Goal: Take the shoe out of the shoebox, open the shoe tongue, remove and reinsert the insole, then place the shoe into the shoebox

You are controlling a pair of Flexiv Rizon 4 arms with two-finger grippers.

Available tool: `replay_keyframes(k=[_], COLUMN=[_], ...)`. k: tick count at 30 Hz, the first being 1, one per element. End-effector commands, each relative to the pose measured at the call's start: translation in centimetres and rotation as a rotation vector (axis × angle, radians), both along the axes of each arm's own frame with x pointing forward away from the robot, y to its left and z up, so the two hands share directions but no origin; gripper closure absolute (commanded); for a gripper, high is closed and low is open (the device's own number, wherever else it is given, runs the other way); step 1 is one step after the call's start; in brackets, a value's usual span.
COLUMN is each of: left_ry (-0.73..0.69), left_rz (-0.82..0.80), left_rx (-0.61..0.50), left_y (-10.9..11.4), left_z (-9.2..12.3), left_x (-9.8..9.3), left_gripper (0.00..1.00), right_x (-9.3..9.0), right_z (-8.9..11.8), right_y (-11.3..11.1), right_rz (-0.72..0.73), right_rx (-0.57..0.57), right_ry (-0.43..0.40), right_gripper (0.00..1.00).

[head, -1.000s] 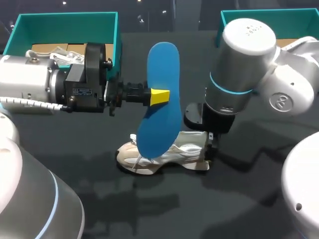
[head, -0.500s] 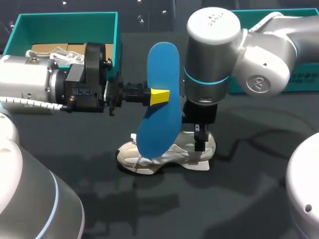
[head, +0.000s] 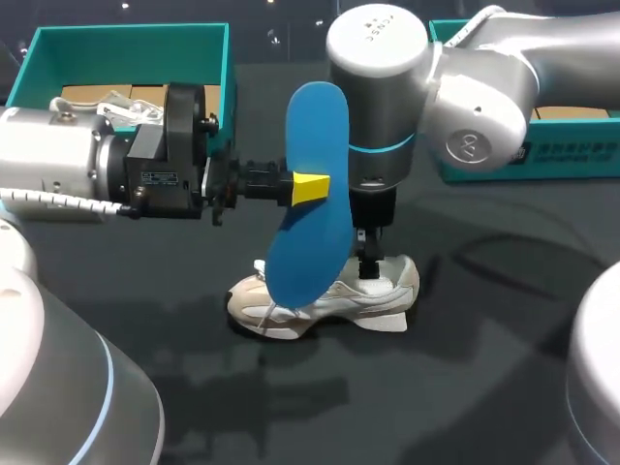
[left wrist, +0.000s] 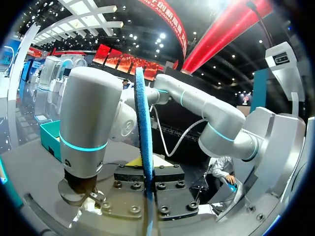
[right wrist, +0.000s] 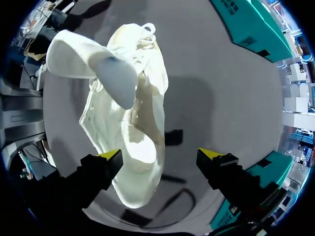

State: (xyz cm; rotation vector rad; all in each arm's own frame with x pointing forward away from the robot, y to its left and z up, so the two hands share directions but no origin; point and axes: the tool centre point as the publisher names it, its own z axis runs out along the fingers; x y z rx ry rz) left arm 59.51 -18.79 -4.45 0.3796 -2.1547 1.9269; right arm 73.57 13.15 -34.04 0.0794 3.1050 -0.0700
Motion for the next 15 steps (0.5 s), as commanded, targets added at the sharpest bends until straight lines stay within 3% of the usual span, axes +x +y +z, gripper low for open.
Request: replay_keyframes(k=[1, 5, 12, 15], left_ry=[0.0, 0.0, 0.0, 0.0], left_rz=[0.002, 0.002, 0.002, 0.002], left_rx=[-0.002, -0.002, -0.002, -0.002], left_y=[-0.2, -0.2, -0.2, -0.2], left_z=[-0.1, -0.1, -0.1, -0.1], left_x=[0.0, 0.0, 0.0, 0.0], left_gripper=[1.0, 1.0, 1.0, 1.0], right_x=[0.4, 0.5, 0.2, 0.0], right_z=[-1.2, -1.8, -3.0, -3.4], right_y=[1.4, 1.9, 1.7, 1.5], right_rz=[0.001, 0.003, -0.012, -0.018], right_rx=[-0.025, -0.025, -0.022, -0.021], right_ry=[0.005, 0.007, 0.031, 0.039], right_gripper=[0.04, 0.16, 0.49, 0.51])
